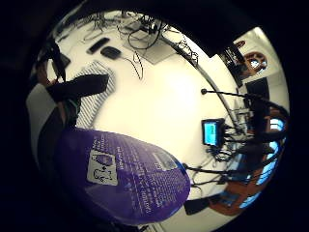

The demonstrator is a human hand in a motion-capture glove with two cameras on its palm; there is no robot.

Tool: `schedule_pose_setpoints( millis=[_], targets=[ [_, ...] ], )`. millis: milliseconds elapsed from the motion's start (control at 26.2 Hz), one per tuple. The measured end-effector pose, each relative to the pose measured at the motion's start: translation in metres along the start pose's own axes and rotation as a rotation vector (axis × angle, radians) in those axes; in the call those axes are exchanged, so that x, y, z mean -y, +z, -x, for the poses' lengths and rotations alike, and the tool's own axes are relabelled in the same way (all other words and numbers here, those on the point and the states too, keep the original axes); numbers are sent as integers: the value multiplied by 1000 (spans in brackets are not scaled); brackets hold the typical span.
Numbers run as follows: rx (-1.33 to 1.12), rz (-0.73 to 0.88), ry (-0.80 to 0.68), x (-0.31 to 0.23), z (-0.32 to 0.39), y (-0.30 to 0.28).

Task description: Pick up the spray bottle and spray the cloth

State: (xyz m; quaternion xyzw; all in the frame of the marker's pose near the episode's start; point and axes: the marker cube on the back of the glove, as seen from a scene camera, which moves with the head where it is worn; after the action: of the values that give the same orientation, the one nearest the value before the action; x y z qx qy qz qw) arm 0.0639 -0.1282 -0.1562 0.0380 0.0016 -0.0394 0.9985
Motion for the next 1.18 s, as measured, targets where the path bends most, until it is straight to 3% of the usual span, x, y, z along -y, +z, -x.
schedule_pose_setpoints(
  millis=[458, 687, 993, 1184],
  targets=[
    [-445, 420, -57, 29, 46, 65],
    [-512, 548, -113, 32, 59, 111],
    [-497, 608, -155, 35, 63, 147],
    [-334, 497, -171, 51, 75, 121]
  ],
)
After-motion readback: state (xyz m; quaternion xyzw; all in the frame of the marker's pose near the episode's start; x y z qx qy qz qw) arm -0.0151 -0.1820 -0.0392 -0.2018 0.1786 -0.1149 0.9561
